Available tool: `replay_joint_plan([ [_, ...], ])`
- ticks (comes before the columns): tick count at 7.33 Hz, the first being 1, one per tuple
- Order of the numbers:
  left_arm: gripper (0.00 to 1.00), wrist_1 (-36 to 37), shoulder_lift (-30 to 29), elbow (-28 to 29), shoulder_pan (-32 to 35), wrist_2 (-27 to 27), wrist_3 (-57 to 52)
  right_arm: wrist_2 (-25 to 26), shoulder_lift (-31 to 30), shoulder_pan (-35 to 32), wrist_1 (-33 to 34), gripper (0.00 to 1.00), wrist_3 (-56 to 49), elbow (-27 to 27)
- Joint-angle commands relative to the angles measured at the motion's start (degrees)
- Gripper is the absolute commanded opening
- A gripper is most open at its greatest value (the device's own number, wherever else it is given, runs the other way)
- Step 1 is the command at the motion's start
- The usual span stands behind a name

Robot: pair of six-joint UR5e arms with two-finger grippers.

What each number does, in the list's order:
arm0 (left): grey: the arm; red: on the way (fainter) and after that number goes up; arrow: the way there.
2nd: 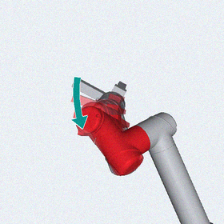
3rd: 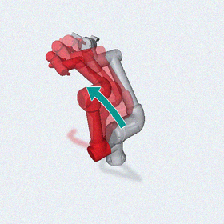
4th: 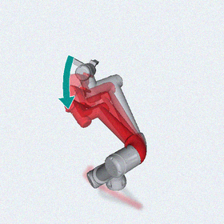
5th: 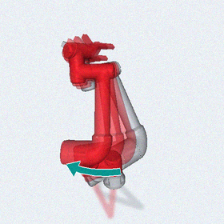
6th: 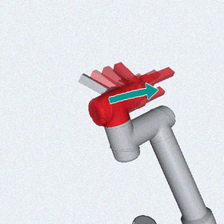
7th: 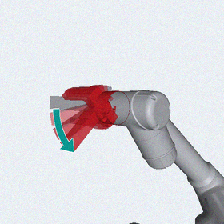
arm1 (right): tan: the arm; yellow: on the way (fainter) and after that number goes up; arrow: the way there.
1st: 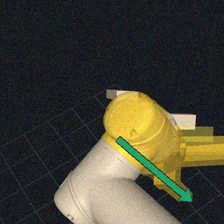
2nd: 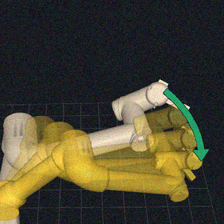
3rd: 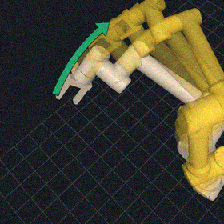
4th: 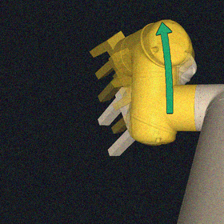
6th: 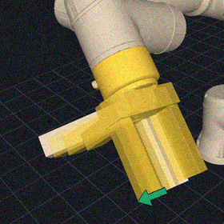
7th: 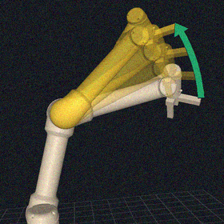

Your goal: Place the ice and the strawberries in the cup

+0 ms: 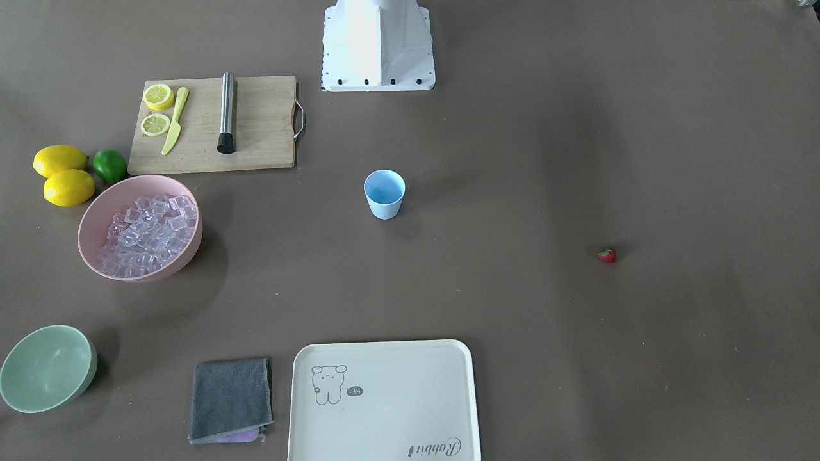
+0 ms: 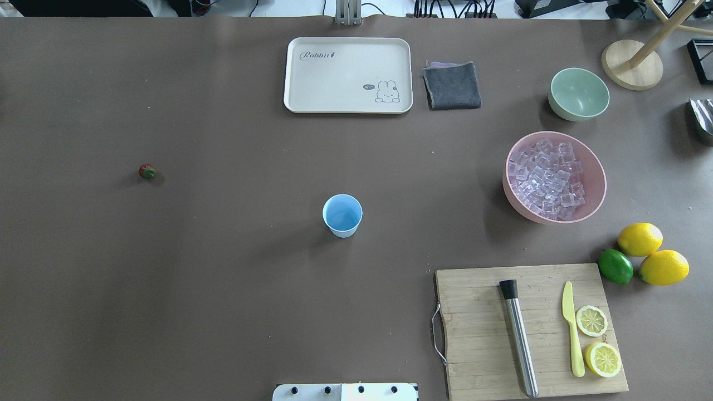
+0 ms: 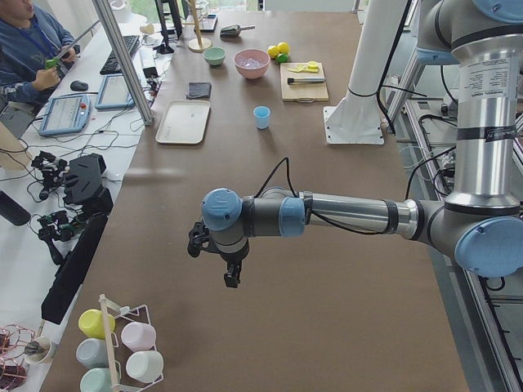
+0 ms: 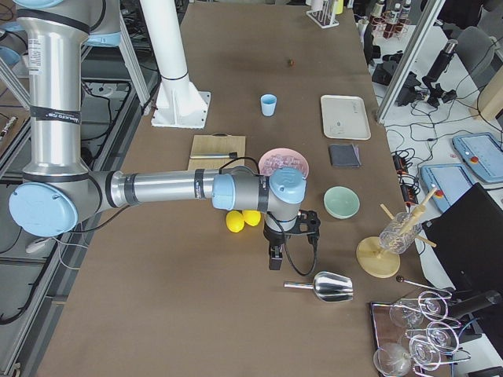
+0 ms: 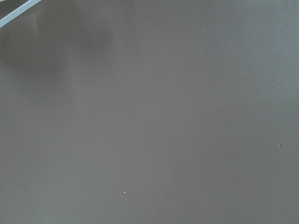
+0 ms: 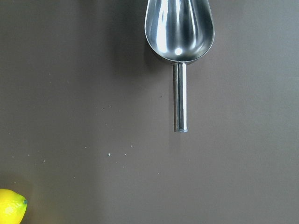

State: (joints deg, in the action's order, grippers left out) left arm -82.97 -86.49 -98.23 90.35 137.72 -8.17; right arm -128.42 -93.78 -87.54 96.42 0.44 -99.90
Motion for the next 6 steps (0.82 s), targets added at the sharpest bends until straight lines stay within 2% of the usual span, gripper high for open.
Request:
replay_joint_plan([
  [1, 0.98, -0.8, -0.3, 0.0, -0.1, 0.0, 0.1, 0.1, 0.6, 0.0, 0.0, 1.00, -0.4, -0.3],
  [2, 0.98, -3.3, 0.2, -0.5, 0.0, 0.0, 0.0, 0.5, 1.6, 0.1, 0.0, 1.00, -0.2, -0.2],
  [3, 0.98, -6.0, 0.2, -0.7, 0.1, 0.0, 0.1, 4.6, 1.7, 0.1, 0.0, 1.00, 0.1, -0.3],
  [4, 0.98, -9.0, 0.2, -0.6, 0.0, 0.0, 0.3, 11.6, 3.0, 1.4, 0.1, 1.00, 0.1, -0.9],
  [6, 0.98, -10.2, 0.2, -0.6, 0.1, -0.1, 0.4, 10.3, 2.5, 1.9, 0.1, 1.00, 0.0, -2.9],
])
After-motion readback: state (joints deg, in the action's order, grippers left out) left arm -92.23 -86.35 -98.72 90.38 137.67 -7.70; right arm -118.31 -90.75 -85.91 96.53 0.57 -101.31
